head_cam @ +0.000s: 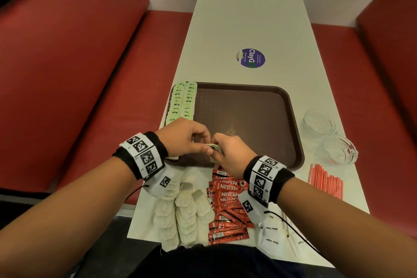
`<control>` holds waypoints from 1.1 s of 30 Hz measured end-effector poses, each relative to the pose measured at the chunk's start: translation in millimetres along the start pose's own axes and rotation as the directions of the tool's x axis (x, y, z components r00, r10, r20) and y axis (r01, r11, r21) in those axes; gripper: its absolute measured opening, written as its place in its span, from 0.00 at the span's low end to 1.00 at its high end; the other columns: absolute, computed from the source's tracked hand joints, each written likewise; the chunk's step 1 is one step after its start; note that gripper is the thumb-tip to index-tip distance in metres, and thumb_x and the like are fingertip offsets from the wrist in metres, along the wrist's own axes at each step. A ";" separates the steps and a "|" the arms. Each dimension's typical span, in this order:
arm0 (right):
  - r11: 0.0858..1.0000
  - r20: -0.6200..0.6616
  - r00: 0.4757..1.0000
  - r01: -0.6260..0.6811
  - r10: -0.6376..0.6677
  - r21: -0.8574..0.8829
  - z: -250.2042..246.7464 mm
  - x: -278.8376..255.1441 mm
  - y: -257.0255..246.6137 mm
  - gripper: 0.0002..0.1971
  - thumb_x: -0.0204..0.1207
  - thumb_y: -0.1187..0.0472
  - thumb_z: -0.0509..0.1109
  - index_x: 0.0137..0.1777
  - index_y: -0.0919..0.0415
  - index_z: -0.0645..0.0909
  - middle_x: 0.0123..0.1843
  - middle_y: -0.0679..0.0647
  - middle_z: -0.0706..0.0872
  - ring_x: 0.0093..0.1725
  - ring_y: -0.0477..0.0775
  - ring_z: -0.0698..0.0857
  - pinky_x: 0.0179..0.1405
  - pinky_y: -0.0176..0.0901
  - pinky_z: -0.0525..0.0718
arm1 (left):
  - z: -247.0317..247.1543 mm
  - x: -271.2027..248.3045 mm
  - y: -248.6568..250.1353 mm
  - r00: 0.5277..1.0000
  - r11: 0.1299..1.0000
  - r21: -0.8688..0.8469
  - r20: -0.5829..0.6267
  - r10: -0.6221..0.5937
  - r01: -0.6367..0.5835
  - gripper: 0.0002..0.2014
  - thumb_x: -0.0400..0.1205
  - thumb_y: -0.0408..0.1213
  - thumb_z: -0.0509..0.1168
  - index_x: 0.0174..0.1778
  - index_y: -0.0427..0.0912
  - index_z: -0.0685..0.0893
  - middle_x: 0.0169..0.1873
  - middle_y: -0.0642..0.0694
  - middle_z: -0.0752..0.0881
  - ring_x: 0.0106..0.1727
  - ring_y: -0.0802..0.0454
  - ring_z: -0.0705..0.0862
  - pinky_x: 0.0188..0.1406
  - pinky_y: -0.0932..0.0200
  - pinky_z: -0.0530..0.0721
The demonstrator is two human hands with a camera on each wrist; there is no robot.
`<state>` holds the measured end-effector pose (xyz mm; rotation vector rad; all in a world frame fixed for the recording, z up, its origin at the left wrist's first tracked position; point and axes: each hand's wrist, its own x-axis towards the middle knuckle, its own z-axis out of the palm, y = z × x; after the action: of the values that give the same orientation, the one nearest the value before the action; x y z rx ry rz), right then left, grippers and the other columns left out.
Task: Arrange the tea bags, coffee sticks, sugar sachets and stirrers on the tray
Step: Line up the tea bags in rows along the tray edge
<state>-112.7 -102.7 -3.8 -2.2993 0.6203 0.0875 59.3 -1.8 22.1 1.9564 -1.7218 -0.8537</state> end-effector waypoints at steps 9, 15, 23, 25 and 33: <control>0.999 -0.003 1.000 -0.019 0.019 0.030 6.2 1.3 1.3 0.11 0.81 0.48 0.71 0.49 0.52 0.74 0.44 0.53 0.87 0.38 0.52 0.90 0.40 0.55 0.89 | 2.6 -8.9 -8.2 0.980 1.000 -0.026 -0.198 -0.006 0.001 0.04 0.80 0.42 0.75 0.43 0.48 0.88 0.35 0.57 0.88 0.37 0.60 0.84 0.38 0.68 0.79; 0.979 0.134 0.989 -0.039 0.067 -0.201 8.6 -1.1 14.4 0.16 0.82 0.51 0.71 0.67 0.55 0.79 0.60 0.50 0.85 0.61 0.54 0.83 0.61 0.48 0.82 | -9.8 -0.6 -29.7 0.965 0.956 0.171 -0.156 -0.212 0.238 0.04 0.83 0.44 0.70 0.51 0.49 0.85 0.37 0.57 0.85 0.39 0.57 0.82 0.46 0.55 0.83; 0.928 0.243 0.965 -0.003 0.101 -0.374 10.2 -4.4 17.5 0.16 0.84 0.50 0.66 0.67 0.54 0.84 0.63 0.52 0.82 0.64 0.56 0.81 0.66 0.53 0.81 | 1.1 13.0 -51.3 0.911 0.859 0.305 -0.089 -0.403 0.410 0.09 0.83 0.47 0.70 0.55 0.49 0.86 0.46 0.53 0.88 0.50 0.52 0.85 0.50 0.56 0.83; 0.923 0.249 0.963 -0.001 0.105 -0.384 9.9 -4.3 16.6 0.16 0.84 0.50 0.66 0.68 0.54 0.84 0.64 0.52 0.82 0.64 0.56 0.80 0.66 0.54 0.81 | 2.4 16.5 -53.1 0.906 0.849 0.318 -0.139 -0.399 0.423 0.12 0.81 0.49 0.71 0.58 0.50 0.84 0.51 0.53 0.85 0.54 0.50 0.84 0.53 0.54 0.82; 0.914 0.265 0.957 0.002 0.115 -0.405 8.8 -6.4 14.1 0.17 0.84 0.50 0.66 0.69 0.54 0.83 0.65 0.53 0.81 0.65 0.57 0.80 0.67 0.54 0.81 | 27.7 23.9 -44.3 0.917 0.784 0.480 -0.146 -0.371 0.394 0.17 0.79 0.61 0.66 0.45 0.51 0.75 0.45 0.51 0.81 0.46 0.49 0.82 0.42 0.53 0.80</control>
<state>-123.7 -102.7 -17.7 -2.5925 0.5569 0.6164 74.9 -15.3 -31.6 2.7213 -1.6602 -0.4963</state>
